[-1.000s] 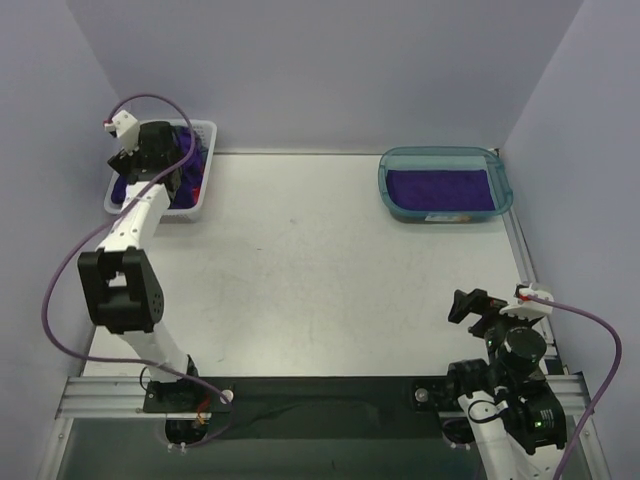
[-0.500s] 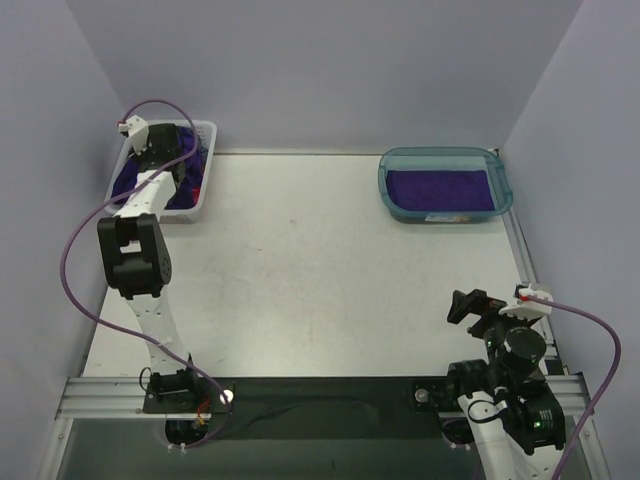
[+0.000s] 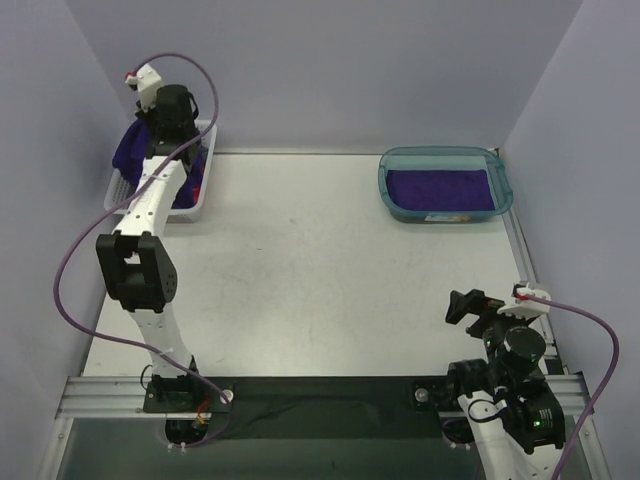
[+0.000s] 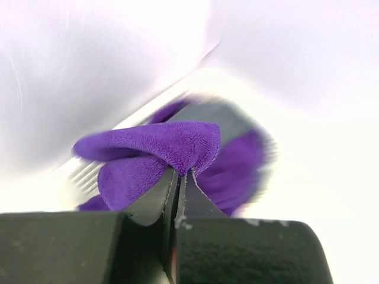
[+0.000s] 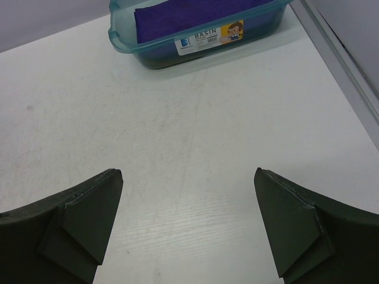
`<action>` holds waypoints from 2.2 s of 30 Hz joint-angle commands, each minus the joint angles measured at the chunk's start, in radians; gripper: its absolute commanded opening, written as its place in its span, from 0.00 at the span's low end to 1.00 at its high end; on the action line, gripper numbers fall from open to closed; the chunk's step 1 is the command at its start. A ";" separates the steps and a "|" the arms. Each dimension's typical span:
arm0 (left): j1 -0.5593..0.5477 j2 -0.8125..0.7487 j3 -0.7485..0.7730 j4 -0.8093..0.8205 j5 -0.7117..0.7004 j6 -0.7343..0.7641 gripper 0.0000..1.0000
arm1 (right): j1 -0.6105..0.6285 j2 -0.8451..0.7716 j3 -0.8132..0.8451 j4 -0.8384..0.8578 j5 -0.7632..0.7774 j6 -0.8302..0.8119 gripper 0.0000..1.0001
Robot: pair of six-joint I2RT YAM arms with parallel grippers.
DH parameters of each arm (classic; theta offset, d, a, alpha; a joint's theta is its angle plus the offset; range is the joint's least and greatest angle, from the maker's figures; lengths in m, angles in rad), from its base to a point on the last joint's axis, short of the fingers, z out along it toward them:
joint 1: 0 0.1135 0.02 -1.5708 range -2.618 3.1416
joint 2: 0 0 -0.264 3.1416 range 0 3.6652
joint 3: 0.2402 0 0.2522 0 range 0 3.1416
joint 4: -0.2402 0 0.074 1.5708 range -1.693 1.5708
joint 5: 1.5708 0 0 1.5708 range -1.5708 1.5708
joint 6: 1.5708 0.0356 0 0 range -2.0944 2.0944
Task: Fold and stack the towels
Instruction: Grab crumpled towel, then move the towel to the center of the board, then flatten out the crumpled towel
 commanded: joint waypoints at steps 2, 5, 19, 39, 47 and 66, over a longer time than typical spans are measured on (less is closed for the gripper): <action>-0.141 -0.166 0.210 0.032 -0.064 0.090 0.00 | -0.007 -0.152 -0.006 0.032 -0.032 -0.010 1.00; -0.219 -0.198 0.287 -0.011 -0.028 0.074 0.00 | -0.007 -0.159 -0.006 0.034 -0.039 -0.013 1.00; -0.611 -0.607 -0.050 -0.133 0.271 -0.232 0.00 | -0.022 -0.093 0.018 0.045 -0.085 -0.050 1.00; -1.111 -1.533 -1.288 -0.497 0.615 -0.926 0.84 | 0.071 0.636 0.215 0.095 -0.615 0.065 1.00; -1.083 -1.268 -1.123 -0.564 0.357 -0.759 0.97 | 0.341 1.011 0.287 0.227 -0.305 0.096 1.00; -0.373 -0.372 -0.794 -0.259 0.705 -0.334 0.67 | 0.381 1.851 0.699 0.586 -0.273 0.528 0.74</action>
